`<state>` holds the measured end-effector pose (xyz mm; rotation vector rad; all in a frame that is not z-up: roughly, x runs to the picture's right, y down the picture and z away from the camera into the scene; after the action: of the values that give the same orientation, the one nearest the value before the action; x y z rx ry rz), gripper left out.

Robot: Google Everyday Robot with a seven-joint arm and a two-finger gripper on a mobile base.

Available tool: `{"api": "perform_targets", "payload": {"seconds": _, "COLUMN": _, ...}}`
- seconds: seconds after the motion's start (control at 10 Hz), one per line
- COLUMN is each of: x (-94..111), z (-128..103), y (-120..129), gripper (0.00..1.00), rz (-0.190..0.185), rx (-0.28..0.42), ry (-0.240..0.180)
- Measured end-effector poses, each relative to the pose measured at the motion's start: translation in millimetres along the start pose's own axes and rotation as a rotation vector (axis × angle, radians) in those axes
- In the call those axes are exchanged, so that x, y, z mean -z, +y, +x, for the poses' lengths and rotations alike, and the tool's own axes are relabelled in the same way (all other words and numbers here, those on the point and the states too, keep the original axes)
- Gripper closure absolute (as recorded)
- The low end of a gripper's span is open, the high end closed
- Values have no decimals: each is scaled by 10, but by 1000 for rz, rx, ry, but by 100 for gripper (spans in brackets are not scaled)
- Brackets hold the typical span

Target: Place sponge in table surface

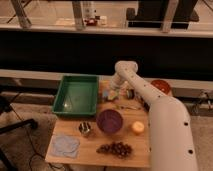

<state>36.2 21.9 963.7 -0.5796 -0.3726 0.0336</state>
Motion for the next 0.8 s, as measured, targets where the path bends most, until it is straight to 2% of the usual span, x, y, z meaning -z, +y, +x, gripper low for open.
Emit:
{"api": "perform_targets", "payload": {"seconds": 0.2, "x": -19, "z": 21, "y": 24, "gripper": 20, "rz": -7, "rx": 6, "ry": 6}}
{"api": "perform_targets", "payload": {"seconds": 0.8, "x": 25, "z": -5, "y": -2, "gripper": 20, "rz": 8, "rx": 6, "ry": -2}}
